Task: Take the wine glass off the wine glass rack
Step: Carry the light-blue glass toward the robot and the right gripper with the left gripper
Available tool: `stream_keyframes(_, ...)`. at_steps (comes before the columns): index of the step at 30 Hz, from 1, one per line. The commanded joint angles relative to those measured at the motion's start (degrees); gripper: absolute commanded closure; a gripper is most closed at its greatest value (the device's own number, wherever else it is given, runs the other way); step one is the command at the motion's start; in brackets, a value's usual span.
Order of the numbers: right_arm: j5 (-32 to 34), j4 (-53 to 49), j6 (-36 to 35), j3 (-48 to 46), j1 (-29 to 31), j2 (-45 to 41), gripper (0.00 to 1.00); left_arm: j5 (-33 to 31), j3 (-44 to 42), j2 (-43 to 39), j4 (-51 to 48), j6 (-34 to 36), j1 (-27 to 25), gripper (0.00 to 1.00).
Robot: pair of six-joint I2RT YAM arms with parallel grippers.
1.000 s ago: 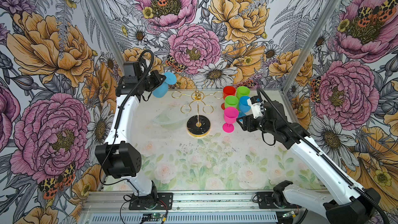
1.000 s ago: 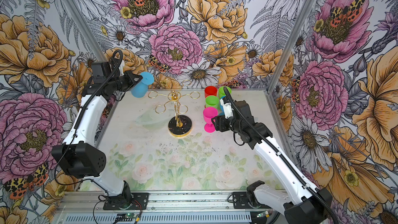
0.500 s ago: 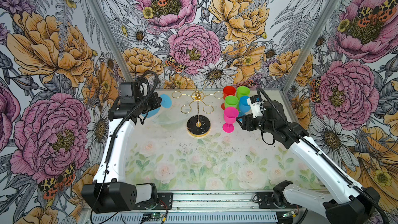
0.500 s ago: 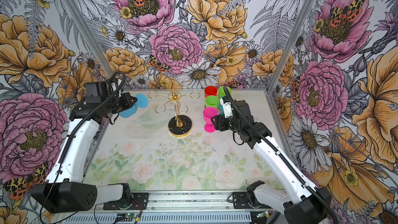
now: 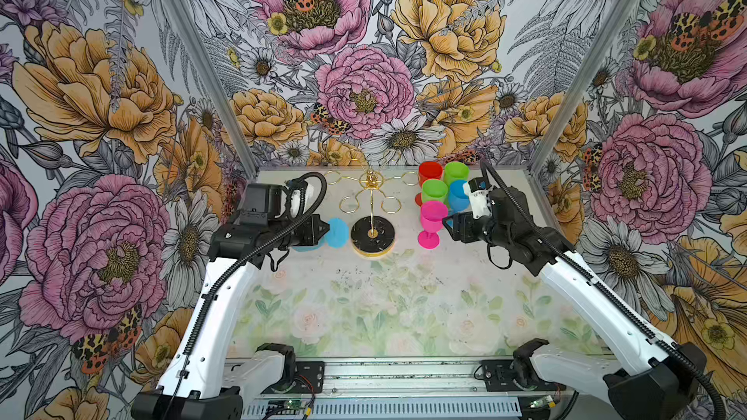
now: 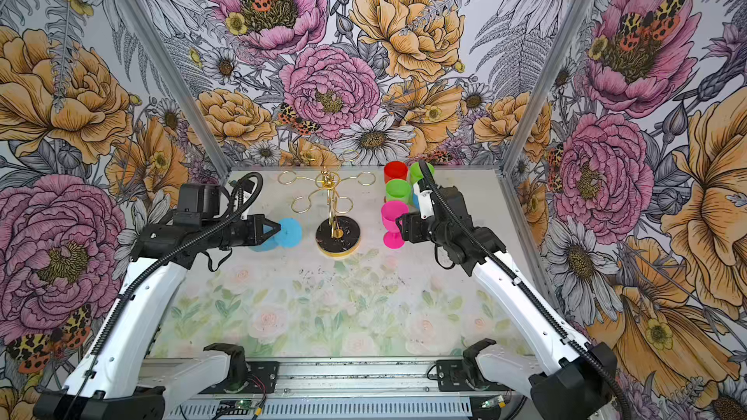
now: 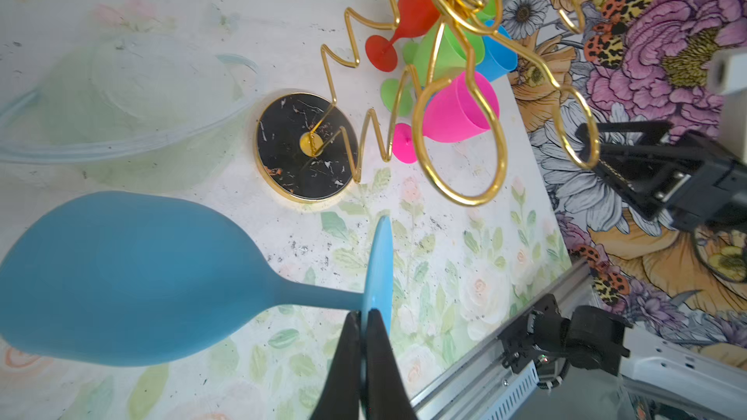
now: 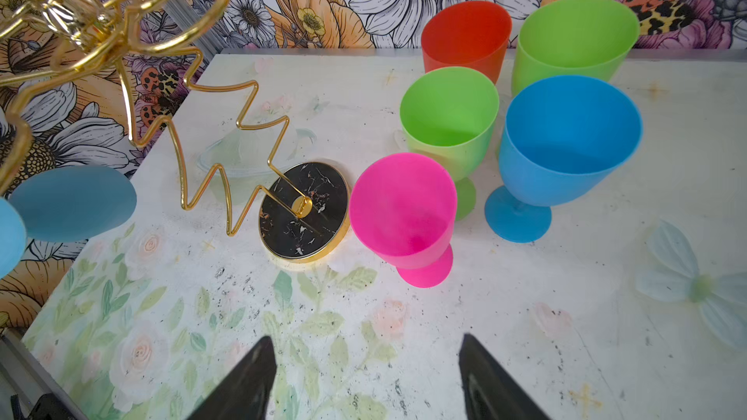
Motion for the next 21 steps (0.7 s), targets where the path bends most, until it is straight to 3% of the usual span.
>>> stream_keyframes(1, 1.3, 1.5, 1.3, 1.0, 0.5, 0.6, 0.28, 11.1, -1.2, -1.7, -0.7, 2.4, -1.8, 1.00)
stream_keyframes(14, -0.3, 1.2, 2.1, -1.1, 0.5, -0.2, 0.28, 18.2, 1.1, -0.2, -0.1, 7.7, -22.0, 1.00)
stream_keyframes(21, -1.1, -1.3, 3.7, -0.2, 0.5, 0.8, 0.27, 10.2, -2.0, 1.3, 7.8, 12.1, -34.4, 1.00)
